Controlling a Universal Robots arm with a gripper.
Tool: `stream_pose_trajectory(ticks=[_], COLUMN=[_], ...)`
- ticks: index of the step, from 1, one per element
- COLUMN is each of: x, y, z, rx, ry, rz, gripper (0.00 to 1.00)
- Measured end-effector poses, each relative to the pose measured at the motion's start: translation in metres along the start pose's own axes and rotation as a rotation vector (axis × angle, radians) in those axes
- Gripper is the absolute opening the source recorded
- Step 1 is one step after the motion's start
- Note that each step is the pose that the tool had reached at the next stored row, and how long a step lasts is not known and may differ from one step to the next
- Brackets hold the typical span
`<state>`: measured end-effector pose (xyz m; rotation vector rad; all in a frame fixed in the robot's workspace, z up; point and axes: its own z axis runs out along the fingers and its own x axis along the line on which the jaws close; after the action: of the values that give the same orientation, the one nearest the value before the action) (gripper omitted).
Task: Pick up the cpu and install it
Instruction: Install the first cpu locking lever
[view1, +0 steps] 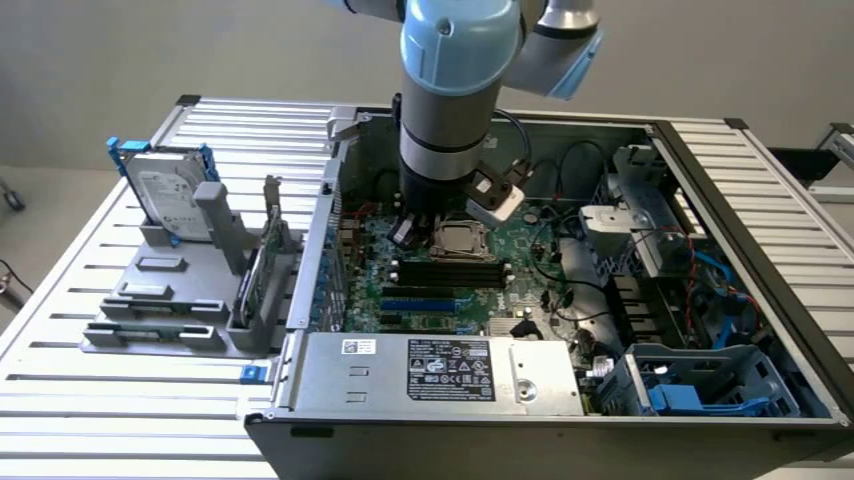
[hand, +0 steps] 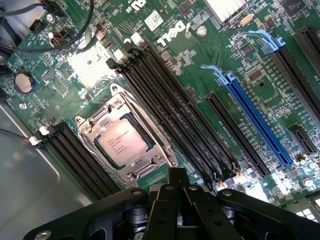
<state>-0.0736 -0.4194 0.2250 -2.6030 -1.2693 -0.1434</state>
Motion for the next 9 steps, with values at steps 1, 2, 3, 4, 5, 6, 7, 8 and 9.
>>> stream_pose_trajectory(ticks=[1,2,3,4,5,6,7,8,9], x=[-0.0002,-0.0004,-0.0006,-0.0009,-0.0012,-0.0016,-0.0021,-0.0026,-0.0033], y=[0.0001,0.0002,0.0003,0.0003,0.0003,0.0001,-0.0001,-0.0003,-0.0007], z=[0.0009,0.0017,0.0027,0.0036,0.0045,0.0054,0.0063,0.0073,0.0082], rx=[0.0017,0.0032,0.0047,0.0056,0.0063,0.0067,0.0069,0.0071,0.0071], ry=[0.0023,0.0044,0.0063,0.0078,0.0087,0.0094,0.0099,0.0102,0.0106], rz=[0.000,0.000,0.000,0.000,0.000,0.001,0.001,0.002,0.003], gripper=[0.11,0.11,0.11,0.11,0.11,0.11,0.11,0.11,0.11])
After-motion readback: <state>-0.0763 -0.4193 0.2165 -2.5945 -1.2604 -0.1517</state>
